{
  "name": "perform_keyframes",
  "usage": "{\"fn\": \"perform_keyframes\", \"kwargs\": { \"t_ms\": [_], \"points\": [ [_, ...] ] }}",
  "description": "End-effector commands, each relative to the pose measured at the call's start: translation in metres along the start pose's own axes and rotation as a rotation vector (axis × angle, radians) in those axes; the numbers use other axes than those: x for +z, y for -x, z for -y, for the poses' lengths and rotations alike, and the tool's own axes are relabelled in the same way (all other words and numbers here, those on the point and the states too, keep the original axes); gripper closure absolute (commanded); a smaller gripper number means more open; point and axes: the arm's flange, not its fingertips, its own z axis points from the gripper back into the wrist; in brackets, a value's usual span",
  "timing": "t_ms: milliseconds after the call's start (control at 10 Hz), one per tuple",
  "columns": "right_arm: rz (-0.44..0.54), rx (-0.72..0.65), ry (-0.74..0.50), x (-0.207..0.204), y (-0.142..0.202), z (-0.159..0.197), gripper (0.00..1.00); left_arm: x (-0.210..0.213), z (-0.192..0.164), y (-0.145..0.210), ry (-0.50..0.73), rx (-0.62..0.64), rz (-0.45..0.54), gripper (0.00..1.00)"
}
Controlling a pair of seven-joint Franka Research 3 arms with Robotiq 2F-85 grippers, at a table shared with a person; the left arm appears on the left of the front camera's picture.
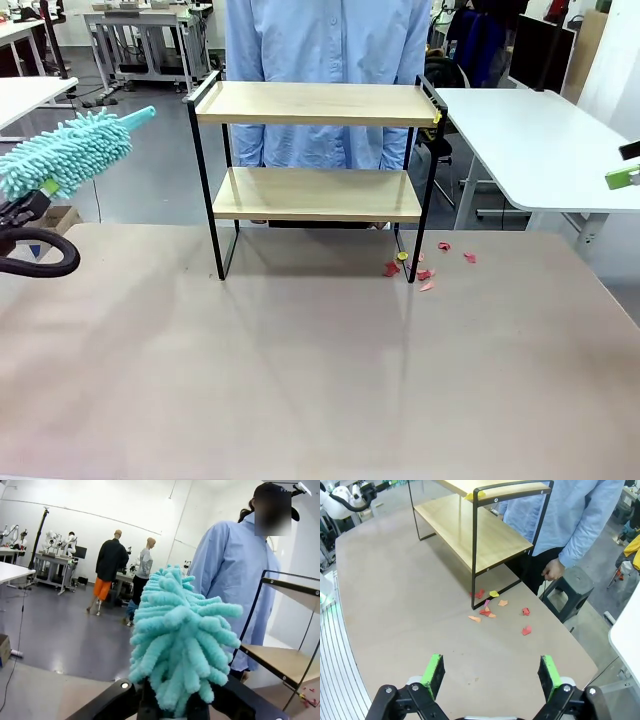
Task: Clean the shelf.
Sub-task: Hand the Duster back to the human.
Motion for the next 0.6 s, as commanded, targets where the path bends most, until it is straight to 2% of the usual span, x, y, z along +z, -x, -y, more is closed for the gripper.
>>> {"fn": "perform_keyframes", "kwargs": {
  "t_ms": [0,500],
  "points": [
    [-0.002,0.003,-0.009,0.002,-0.0008,0.0018,0.0,0.0006,0.0008,-0.0055,-0.015,-0.004,-0.011,0.85],
    [-0.002,0.003,-0.009,0.002,-0.0008,0.0018,0.0,0.0006,0.0008,-0.0055,-0.015,-0.004,-0.011,0.85]
  ]
}}
